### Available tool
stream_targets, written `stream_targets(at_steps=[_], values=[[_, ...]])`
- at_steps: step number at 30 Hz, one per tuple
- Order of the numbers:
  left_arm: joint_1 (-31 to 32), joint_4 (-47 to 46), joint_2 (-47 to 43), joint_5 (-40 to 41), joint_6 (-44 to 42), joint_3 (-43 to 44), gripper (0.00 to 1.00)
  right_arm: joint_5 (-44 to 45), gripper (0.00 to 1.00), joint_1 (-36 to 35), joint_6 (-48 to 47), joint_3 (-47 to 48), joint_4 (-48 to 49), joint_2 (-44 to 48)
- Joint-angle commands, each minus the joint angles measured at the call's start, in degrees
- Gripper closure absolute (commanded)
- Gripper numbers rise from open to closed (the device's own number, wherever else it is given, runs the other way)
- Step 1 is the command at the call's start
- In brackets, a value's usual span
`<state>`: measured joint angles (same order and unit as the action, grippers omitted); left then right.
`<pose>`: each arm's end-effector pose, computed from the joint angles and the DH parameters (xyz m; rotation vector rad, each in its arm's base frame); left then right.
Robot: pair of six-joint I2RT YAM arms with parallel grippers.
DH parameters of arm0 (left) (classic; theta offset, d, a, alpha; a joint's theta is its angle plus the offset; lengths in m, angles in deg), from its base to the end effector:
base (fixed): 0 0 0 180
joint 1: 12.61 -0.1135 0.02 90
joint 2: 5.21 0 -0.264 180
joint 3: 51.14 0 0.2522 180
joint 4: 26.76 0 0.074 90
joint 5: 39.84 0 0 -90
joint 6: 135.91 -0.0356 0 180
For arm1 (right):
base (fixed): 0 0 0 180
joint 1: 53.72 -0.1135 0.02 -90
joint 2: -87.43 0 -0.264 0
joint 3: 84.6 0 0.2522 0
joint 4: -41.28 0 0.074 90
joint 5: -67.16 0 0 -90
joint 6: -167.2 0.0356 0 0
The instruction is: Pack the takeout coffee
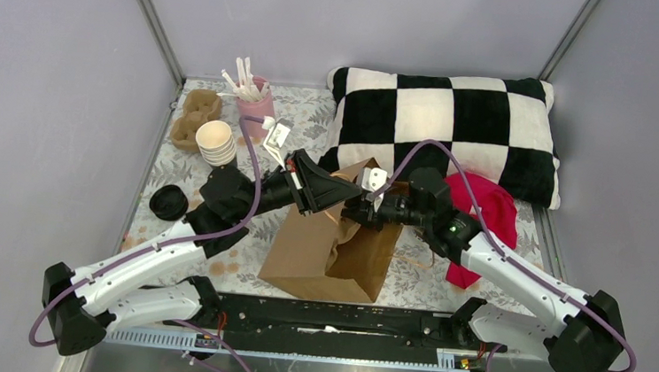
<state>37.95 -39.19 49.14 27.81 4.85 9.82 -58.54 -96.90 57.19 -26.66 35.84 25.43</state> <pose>0.1279 -0.1768 0.3919 0.3932 1.4283 -1.7278 0.1674 0.1856 0.3118 -1.2972 1.2163 0.8329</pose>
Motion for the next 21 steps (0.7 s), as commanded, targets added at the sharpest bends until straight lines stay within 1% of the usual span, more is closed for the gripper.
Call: stream_targets(at_steps=[1, 4, 6, 8, 9, 11, 12, 13, 16, 17, 21], values=[[0.2, -2.0, -1.6, -0.2, -1.3, 0.0, 1.0, -3.4, 0.78, -0.8, -1.6, 1.1, 2.0, -1.8], [0.2, -1.9, -2.2, 0.3, -1.4, -0.8, 1.0, -2.9, 0.75, -1.1, -1.1, 1.2, 2.5, -3.0], [0.2, -1.9, -2.8, 0.9, -1.4, -1.5, 1.0, -0.5, 0.71, -1.2, 0.9, 1.0, 4.9, -4.1], [0.2, -2.0, -3.4, 1.6, -1.6, -2.3, 1.0, 3.8, 0.66, -1.3, 3.6, 1.3, 6.6, -5.3], [0.2, -1.7, -3.7, 2.1, -1.7, -2.7, 1.0, 5.9, 0.61, -1.3, 4.2, 1.9, 6.1, -5.6], [0.2, -0.3, -4.5, 3.7, -2.2, -3.0, 1.0, 12.3, 0.49, -1.3, 6.6, 4.2, 3.6, -5.6], [0.2, 0.4, -5.0, 4.2, -2.4, -3.0, 1.0, 14.5, 0.44, -1.3, 7.1, 6.5, -0.3, -5.4], [0.2, 1.4, -5.3, 4.7, -2.9, -2.9, 1.0, 17.2, 0.36, -1.5, 8.2, 8.8, -3.8, -4.9], [0.2, 5.0, -6.0, 6.0, -4.6, -1.7, 1.0, 20.5, 0.03, -1.5, 11.6, 11.0, -7.7, -1.6], [0.2, 6.1, -6.1, 6.4, -5.1, -1.2, 1.0, 20.9, 0.01, -1.5, 12.9, 11.5, -8.9, -0.5], [0.2, 10.4, -6.7, 10.5, -6.6, 0.4, 1.0, 21.7, 0.0, -1.5, 19.4, 17.1, -18.1, 2.2]])
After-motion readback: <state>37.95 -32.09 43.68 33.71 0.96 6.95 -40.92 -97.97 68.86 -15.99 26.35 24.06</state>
